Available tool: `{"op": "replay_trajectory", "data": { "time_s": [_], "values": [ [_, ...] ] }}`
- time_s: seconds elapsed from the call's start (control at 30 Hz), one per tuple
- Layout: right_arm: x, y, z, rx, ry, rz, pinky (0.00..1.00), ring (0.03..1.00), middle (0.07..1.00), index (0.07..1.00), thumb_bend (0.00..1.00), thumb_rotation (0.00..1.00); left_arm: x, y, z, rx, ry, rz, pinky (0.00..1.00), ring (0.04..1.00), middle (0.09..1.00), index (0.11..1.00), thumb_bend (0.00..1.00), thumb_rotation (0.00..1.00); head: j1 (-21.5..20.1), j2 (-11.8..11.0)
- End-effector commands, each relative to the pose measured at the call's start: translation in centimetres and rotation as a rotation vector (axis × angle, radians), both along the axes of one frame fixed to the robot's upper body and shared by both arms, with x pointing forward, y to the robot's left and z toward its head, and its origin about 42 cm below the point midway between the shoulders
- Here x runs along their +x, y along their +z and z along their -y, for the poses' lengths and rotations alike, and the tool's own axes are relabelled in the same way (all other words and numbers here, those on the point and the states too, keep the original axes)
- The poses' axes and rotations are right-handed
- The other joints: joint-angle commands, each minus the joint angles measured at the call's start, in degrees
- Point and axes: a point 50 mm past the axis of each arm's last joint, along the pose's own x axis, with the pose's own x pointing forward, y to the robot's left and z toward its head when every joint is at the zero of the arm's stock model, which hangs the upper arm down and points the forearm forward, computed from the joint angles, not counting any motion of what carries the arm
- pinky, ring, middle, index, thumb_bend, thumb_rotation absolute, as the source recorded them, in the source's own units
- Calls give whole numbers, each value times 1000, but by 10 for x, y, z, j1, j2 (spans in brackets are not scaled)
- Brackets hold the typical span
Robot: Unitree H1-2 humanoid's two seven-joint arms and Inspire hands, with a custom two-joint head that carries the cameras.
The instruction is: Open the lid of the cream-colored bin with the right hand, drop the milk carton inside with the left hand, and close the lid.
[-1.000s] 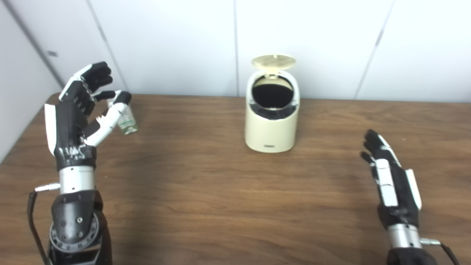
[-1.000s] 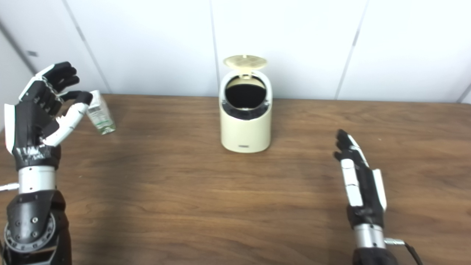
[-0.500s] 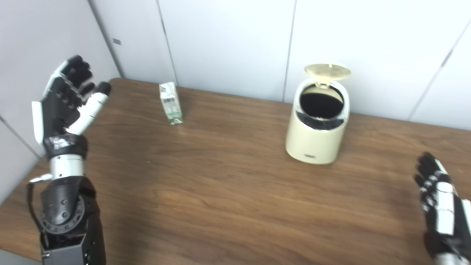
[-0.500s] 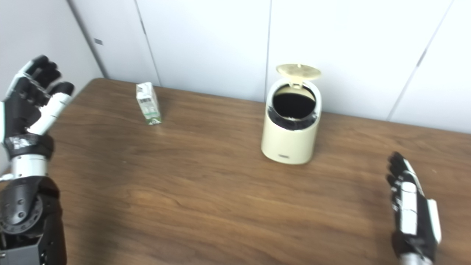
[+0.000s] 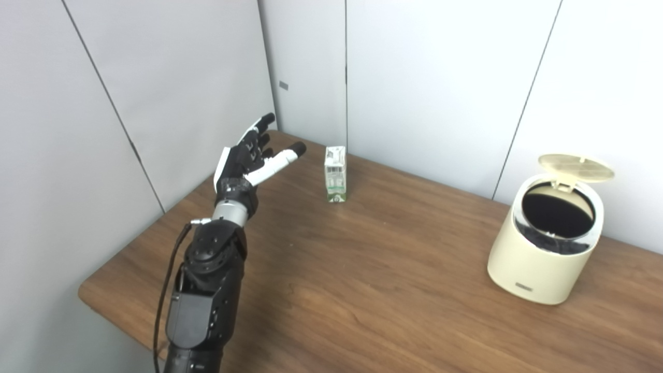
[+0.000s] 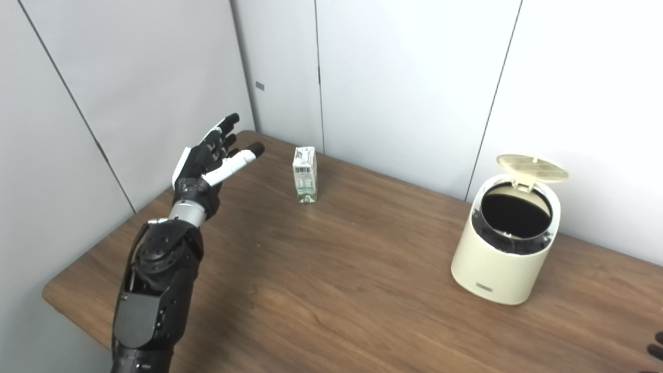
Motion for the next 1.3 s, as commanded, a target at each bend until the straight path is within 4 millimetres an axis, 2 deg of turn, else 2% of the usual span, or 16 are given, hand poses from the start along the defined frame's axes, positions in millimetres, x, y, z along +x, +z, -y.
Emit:
{"op": "replay_trajectory", "data": {
  "time_s": [0.0,0.13,0.4,0.47,0.6,0.73,0.9,1.03,1.17,1.2,1.23,1.27],
  "values": [
    [6,13,3,-27,3,81,468,685,719,673,265,722,10,19,-7,43,28,31,950,973,965,912,989,244,2,-1],
    [6,12,2,-16,5,81,445,668,706,666,258,701,24,20,-10,47,33,7,998,993,963,918,994,210,5,-3],
    [3,13,-1,-21,-3,73,420,649,697,661,214,684,45,20,-22,143,68,-77,982,962,947,907,1000,264,-4,-11],
    [3,14,-2,-27,-7,71,413,643,695,659,202,704,51,20,-24,207,87,-115,854,903,904,887,1000,244,-5,-12],
    [2,12,-2,-22,-8,71,401,633,688,656,235,686,58,18,-25,212,78,-137,765,860,889,887,1000,206,-10,-13],
    [0,13,-3,-22,-14,68,384,615,673,645,202,689,65,14,-28,237,15,-178,872,908,911,901,1000,222,-15,-11],
    [-5,14,1,-34,-10,68,378,603,666,637,190,677,71,10,-41,271,-111,-214,990,949,909,910,1000,204,-31,-7],
    [-10,13,7,-46,-9,77,380,598,664,635,190,680,74,8,-51,316,-168,-248,970,933,897,918,1000,232,-40,-5],
    [-17,12,13,-63,-14,78,381,596,663,639,231,722,74,2,-53,289,-197,-266,997,960,922,947,1000,187,-51,-7],
    [-19,11,14,-70,-18,77,402,595,662,639,307,370,74,0,-54,297,-199,-272,996,958,923,950,1000,190,-53,-7],
    [-21,11,15,-76,-20,75,415,592,659,635,355,151,74,-2,-55,311,-200,-281,973,951,923,953,1000,193,-56,-8],
    [-23,10,16,-95,-19,77,420,588,655,632,371,77,75,-4,-56,318,-203,-285,937,938,919,951,1000,199,-59,-8]
  ]
}}
